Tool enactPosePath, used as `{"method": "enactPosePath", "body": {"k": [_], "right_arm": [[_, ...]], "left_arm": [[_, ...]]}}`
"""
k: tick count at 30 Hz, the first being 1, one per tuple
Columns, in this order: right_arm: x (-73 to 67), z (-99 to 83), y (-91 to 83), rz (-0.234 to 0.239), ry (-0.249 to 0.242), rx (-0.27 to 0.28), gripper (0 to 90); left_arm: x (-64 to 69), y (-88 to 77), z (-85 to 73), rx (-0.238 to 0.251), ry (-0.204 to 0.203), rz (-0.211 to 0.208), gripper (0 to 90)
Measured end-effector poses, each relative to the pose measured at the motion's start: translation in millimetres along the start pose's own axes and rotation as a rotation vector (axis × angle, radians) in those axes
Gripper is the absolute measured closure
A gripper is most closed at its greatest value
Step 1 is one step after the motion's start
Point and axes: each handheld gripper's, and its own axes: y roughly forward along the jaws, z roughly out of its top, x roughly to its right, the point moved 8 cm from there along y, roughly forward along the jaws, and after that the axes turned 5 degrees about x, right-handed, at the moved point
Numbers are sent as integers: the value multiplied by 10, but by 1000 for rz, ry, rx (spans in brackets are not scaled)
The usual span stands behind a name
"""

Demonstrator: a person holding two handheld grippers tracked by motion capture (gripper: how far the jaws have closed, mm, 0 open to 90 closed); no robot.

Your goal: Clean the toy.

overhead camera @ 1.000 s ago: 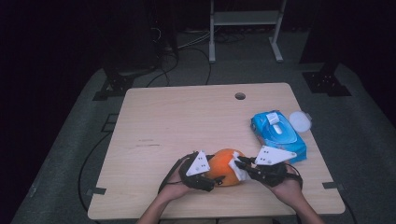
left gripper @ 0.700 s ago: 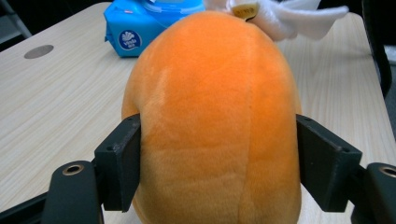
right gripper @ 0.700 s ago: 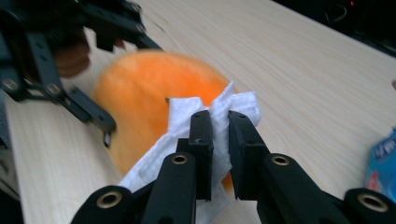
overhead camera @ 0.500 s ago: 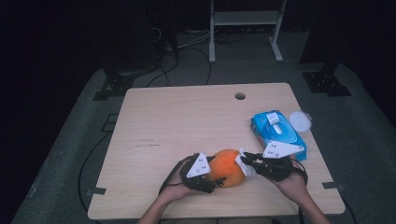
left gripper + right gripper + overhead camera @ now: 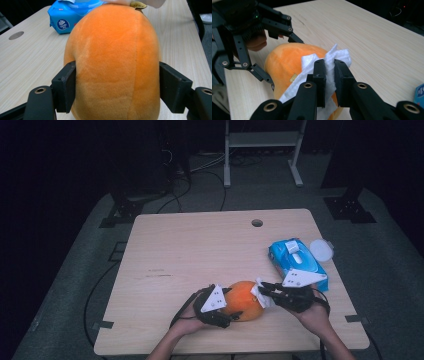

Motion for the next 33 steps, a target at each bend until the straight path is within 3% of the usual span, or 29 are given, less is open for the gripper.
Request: {"method": "enactPosePath", "body": {"k": [2,5,7,11,12,14,17,19,21,22,25,27,28,29,32,33], "right_arm": [[-8,-15,29,3,1,-10,796],[52,-99,34,-4,14,-24,797],[70,-113,25,-1,26,-22,797],[81,-50,-23,-1,37,-4,801],[-30,71,-47,14,12,21,802],[-159,181,-56,39,-24,45,801],[-324,253,-7,46,-98,26,800],[-315,173,61,2,-141,-27,799],[-251,92,95,-12,-129,-39,799],[-223,79,89,-3,-104,-32,799],[-163,79,61,-17,-95,-33,799],[-154,80,57,-23,-97,-34,800],[-177,100,56,-27,-106,-33,802],[-209,117,58,-22,-109,-28,802],[-412,167,118,38,-101,-5,801],[-474,158,148,37,-118,-16,800]], "left_arm": [[-24,-18,-1,4,-31,-8,235],[-88,-31,6,4,-133,-23,137],[-92,-21,6,7,-156,-27,136],[-78,-26,40,10,-108,-7,267],[-32,-16,98,22,-55,3,279],[23,15,132,10,-10,2,281],[60,31,131,7,10,-1,274],[25,34,100,2,-38,7,202],[-18,40,68,-5,-114,4,122],[-28,46,68,6,-139,-1,114],[-45,48,81,22,-152,4,191],[-40,45,97,28,-136,13,263],[3,52,143,33,-83,29,281],[29,57,167,33,-69,29,285],[111,83,205,20,-3,28,285],[126,93,194,12,6,33,282]]}}
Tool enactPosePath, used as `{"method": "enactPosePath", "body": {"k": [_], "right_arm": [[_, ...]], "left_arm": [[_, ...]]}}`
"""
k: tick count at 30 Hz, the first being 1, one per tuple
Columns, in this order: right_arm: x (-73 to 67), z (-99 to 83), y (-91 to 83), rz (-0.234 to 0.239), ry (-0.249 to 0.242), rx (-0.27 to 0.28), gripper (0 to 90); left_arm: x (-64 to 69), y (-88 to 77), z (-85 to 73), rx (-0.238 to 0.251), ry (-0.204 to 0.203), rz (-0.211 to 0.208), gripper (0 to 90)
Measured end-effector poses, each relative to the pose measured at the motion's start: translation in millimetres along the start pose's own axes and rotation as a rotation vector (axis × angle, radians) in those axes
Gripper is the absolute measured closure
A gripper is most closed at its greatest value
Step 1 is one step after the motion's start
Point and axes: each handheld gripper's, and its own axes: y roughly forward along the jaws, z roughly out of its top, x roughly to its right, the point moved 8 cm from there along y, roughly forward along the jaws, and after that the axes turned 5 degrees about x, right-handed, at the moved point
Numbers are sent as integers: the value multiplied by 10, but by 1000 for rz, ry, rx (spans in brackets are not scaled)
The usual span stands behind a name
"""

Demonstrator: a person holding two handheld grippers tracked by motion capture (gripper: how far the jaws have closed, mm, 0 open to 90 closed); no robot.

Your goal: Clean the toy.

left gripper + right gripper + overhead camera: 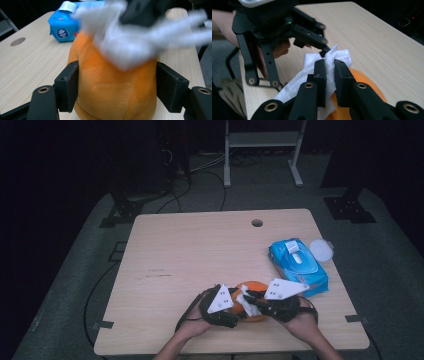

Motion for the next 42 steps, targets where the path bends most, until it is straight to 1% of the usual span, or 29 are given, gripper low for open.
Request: {"method": "enactPosePath", "body": {"k": [1,2,3,4,5,6,7,8,9,10,12,13,15,17,19,22,26,27,28,29,30,31,32,33,34,35,36,38,42], "right_arm": [[-31,-5,22,-14,-29,-14,799],[-26,-12,26,-21,-49,-25,799],[-3,-18,16,-23,-37,-28,799],[-3,-18,16,-23,-37,-28,799],[102,-52,-26,-39,-9,-33,799],[130,-66,-38,-42,-1,-34,798],[163,-77,-51,-45,5,-30,799],[190,-81,-62,-51,8,-28,799],[201,-81,-70,-54,13,-28,799],[202,-78,-71,-57,11,-28,800],[164,-66,-52,-58,0,-28,803],[121,-52,-38,-51,-1,-27,803],[0,-11,6,-8,-2,-15,802],[-99,-2,71,4,-41,-35,801],[-101,-9,90,-8,-63,-53,801],[29,-30,24,-28,-31,-47,801],[243,-69,-116,-89,-1,-46,800],[289,-81,-141,-95,7,-49,801],[289,-81,-141,-95,7,-49,801],[312,-86,-164,-97,22,-46,801],[291,-79,-157,-96,19,-45,801],[239,-64,-137,-87,12,-39,801],[164,-49,-108,-66,5,-32,801],[83,-38,-66,-43,-6,-28,801],[18,-37,-23,-34,-27,-38,800],[-19,-37,11,-29,-51,-48,800],[-25,-37,25,-32,-67,-55,800],[41,-38,0,-43,-47,-54,799],[332,-134,-157,-108,16,-54,799]], "left_arm": [[-4,1,-15,0,-2,2,272],[-15,-2,-29,7,-22,0,254],[-36,-2,-41,13,-46,2,224],[-36,-2,-41,13,-46,2,185],[-89,6,-65,18,-106,-2,148],[-109,14,-76,18,-139,-3,117],[-124,17,-86,14,-165,-7,104],[-126,15,-87,22,-182,-16,125],[-128,7,-84,27,-183,-14,165],[-122,-2,-77,28,-167,-8,218],[-87,-5,-47,27,-111,9,273],[-63,-2,-27,26,-86,11,287],[-8,10,15,29,-41,10,298],[30,17,18,18,-1,8,298],[15,11,-13,20,-7,6,298],[-23,10,-60,27,-36,-3,299],[-65,3,-93,35,-71,-11,284],[-62,7,-85,38,-73,-11,282],[-62,7,-85,38,-73,-11,281],[-35,18,-64,32,-44,-8,281],[-10,22,-58,25,-25,-10,281],[14,22,-61,16,8,-13,282],[14,22,-61,16,8,-13,284],[55,27,-79,-3,64,-18,286],[62,27,-92,-15,82,-16,286],[57,20,-107,-21,86,-13,287],[41,8,-119,-18,78,-15,290],[0,-4,-151,-12,48,-19,295],[-59,-12,-226,-18,6,-27,294]]}}
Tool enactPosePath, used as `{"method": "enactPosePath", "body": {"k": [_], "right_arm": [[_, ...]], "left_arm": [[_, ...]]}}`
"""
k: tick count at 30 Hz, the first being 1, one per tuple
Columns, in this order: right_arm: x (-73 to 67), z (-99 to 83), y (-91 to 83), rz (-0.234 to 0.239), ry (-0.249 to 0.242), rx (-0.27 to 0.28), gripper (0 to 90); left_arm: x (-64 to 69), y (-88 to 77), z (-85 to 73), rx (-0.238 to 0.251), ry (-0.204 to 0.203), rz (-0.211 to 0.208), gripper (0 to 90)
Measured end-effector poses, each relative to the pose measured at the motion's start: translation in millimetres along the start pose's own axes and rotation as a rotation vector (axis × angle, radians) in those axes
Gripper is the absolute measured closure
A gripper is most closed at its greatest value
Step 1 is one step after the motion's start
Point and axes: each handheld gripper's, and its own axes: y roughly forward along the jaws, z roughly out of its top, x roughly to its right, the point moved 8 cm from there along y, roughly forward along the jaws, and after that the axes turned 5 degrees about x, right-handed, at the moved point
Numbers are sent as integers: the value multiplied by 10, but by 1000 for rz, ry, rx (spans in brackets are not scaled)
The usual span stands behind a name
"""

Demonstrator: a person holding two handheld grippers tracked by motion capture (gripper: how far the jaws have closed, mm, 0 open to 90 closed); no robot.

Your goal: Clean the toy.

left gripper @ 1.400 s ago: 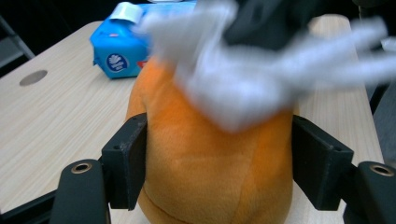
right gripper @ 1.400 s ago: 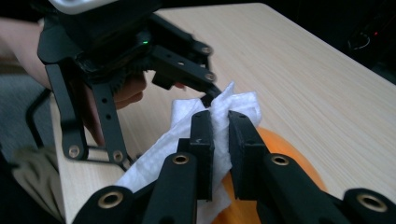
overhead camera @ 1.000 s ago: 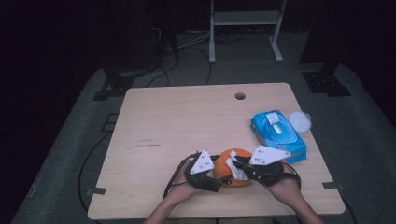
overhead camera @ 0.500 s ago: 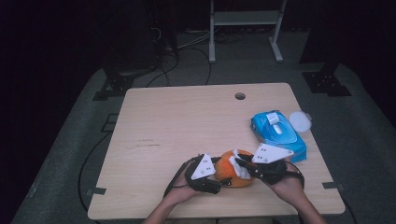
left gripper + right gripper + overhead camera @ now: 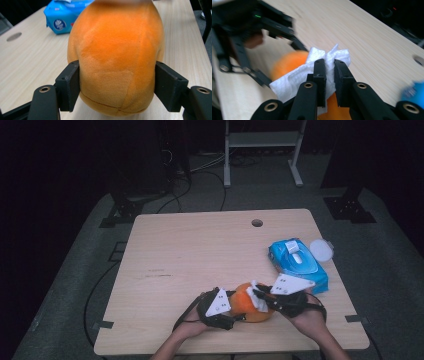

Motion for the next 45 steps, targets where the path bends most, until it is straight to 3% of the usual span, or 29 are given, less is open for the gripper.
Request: {"method": "enactPosePath", "body": {"k": [3,5,7,8,11,13,17,21,23,29,31,33,35,36,37,38,40,41,42,44,45], "right_arm": [[127,-97,-68,-7,48,-8,799],[109,-115,-55,-2,49,-7,799],[42,-95,-29,2,28,-5,799],[-10,-66,-13,17,22,4,799],[-154,-17,36,32,-24,-4,798],[-158,-19,44,42,-33,-7,798],[-30,-79,-21,58,29,-10,797],[91,-200,-119,38,48,-36,797],[135,-269,-152,43,86,-43,797],[71,-157,-77,56,93,-8,796],[55,-126,-46,55,90,1,792],[52,-136,-30,58,83,-5,792],[52,-160,-44,69,88,-6,794],[52,-160,-44,69,88,-6,794],[49,-198,-66,77,86,-14,794],[48,-207,-71,83,87,-15,794],[43,-211,-75,96,93,-12,793],[40,-205,-69,96,94,-9,793],[34,-197,-60,99,94,-7,793],[21,-189,-51,107,94,-7,793],[3,-182,-42,100,87,-14,794]], "left_arm": [[-14,-1,-8,-5,-49,-17,252],[-18,1,35,-17,-95,-36,158],[-15,-7,125,24,-170,-57,106],[-11,-15,158,39,-182,-61,107],[-16,-39,108,18,-140,-49,204],[-33,-52,65,26,-185,-59,256],[-67,-62,32,14,-218,-55,281],[-97,-82,1,4,-236,-46,280],[-108,-80,-6,4,-243,-46,277],[-29,-19,46,-4,-167,-32,290],[-21,-24,47,-6,-160,-35,289],[-19,-48,48,3,-173,-61,272],[-35,-88,63,10,-212,-98,203],[-35,-88,63,10,-212,-98,175],[-84,-129,59,0,-275,-136,130],[-121,-144,45,-10,-312,-146,105],[-180,-146,1,-19,-369,-152,105],[-166,-127,-20,-32,-393,-177,113],[-132,-101,-37,-44,-398,-198,149],[-109,-79,-45,-53,-383,-191,226],[-109,-89,-1,-30,-354,-154,286]]}}
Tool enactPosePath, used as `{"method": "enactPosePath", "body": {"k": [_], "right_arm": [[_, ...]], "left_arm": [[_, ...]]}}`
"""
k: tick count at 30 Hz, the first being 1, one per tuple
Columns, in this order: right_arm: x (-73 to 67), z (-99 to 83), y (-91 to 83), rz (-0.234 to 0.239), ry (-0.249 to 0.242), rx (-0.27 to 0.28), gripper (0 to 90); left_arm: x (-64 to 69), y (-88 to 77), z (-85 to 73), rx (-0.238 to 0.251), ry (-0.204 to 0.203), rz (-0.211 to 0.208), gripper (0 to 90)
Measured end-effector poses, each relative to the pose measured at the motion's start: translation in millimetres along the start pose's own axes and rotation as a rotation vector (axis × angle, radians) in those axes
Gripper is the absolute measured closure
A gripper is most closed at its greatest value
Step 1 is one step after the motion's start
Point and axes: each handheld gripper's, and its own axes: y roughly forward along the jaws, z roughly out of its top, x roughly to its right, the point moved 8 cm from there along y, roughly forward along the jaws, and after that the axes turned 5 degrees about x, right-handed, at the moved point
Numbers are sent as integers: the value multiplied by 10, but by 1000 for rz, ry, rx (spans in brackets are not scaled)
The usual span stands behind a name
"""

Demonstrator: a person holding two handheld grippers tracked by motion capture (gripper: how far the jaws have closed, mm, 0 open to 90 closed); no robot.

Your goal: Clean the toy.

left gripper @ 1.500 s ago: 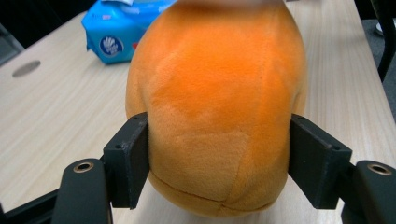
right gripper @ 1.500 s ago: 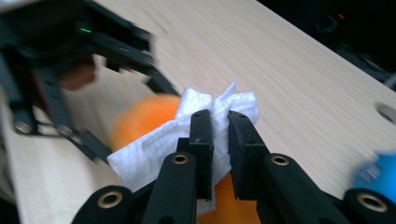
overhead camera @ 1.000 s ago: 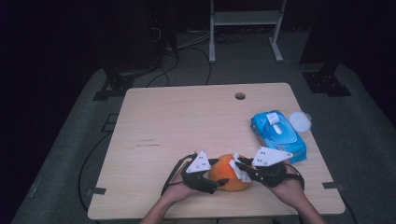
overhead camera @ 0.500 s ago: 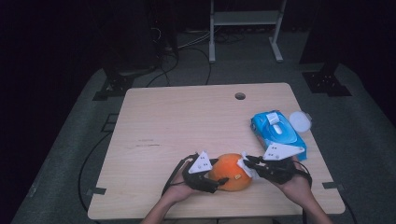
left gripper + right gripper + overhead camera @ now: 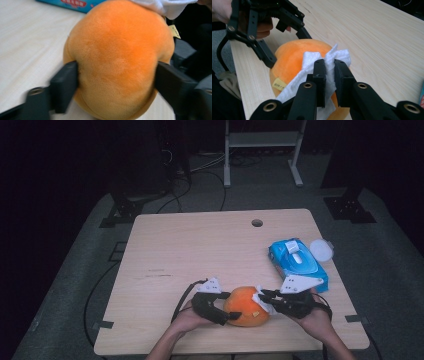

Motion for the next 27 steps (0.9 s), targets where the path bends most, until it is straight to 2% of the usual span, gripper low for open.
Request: {"method": "enactPosePath", "body": {"k": [2,4,6,8,9,11,13,16,17,20,22,24,26,27], "right_arm": [[21,17,-21,-25,-4,7,796],[43,83,-66,-51,-4,44,796],[38,151,-65,-69,-7,66,796],[17,168,12,-74,-20,58,796],[8,149,67,-71,-34,42,795],[-8,85,161,-61,-46,11,796],[-21,52,184,-49,-41,5,796],[-53,32,163,-26,-35,0,795],[-70,30,164,-18,-29,1,795],[-155,75,193,-9,-38,11,796],[-255,146,235,18,-42,33,796],[-335,185,305,2,-79,34,795],[-363,185,341,-14,-110,20,794],[-343,177,331,-19,-118,16,794]], "left_arm": [[11,-48,98,67,52,42,369],[38,-96,225,131,129,86,403],[45,-108,277,124,210,134,401],[15,-74,204,62,266,165,376],[-13,-68,158,45,254,160,344],[-67,-90,119,47,154,112,223],[-140,-126,116,63,35,92,135],[-146,-74,67,46,-59,35,117],[-130,-31,35,29,-74,21,117],[-98,31,-9,22,-53,40,162],[-72,22,-5,14,10,71,236],[-26,24,0,0,75,94,272],[-11,12,-6,-11,110,104,288],[-6,6,-7,-4,104,100,292]]}}
